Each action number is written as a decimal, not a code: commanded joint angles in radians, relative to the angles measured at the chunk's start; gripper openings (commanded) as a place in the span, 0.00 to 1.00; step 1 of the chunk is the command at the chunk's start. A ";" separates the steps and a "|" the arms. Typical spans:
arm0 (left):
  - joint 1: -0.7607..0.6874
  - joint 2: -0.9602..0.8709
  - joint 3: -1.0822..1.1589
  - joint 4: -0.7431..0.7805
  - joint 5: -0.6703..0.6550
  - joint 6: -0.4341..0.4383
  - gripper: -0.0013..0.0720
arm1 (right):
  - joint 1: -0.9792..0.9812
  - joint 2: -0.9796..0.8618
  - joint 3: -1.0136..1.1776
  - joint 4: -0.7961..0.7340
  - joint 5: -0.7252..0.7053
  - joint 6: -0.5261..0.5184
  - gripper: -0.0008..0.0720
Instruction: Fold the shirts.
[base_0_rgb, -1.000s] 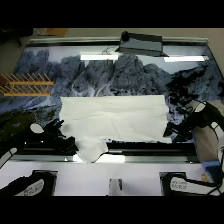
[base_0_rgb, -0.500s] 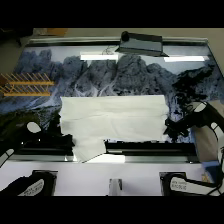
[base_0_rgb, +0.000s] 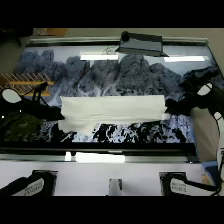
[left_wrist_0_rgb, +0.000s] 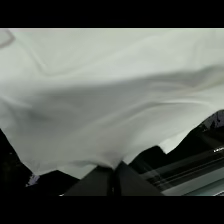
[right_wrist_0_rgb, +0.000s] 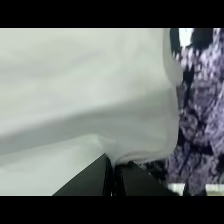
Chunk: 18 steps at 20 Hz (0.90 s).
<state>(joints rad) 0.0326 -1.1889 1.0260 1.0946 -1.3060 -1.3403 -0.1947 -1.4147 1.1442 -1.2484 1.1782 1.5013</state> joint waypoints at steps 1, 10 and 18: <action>0.005 -0.176 0.224 0.039 -0.014 -0.013 0.06 | 0.080 -0.084 0.114 -0.095 -0.128 0.099 0.04; 0.002 -0.529 0.504 0.024 -0.015 -0.103 0.06 | 0.063 -0.277 0.231 -0.075 -0.146 0.201 0.05; 0.030 -0.507 0.526 0.013 -0.109 -0.135 0.90 | -0.023 -0.274 0.271 -0.015 -0.063 0.112 0.97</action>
<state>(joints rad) 0.0444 -1.7229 1.5379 1.1114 -1.3869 -1.4681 -0.1707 -1.6966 1.3941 -1.2808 1.0519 1.6672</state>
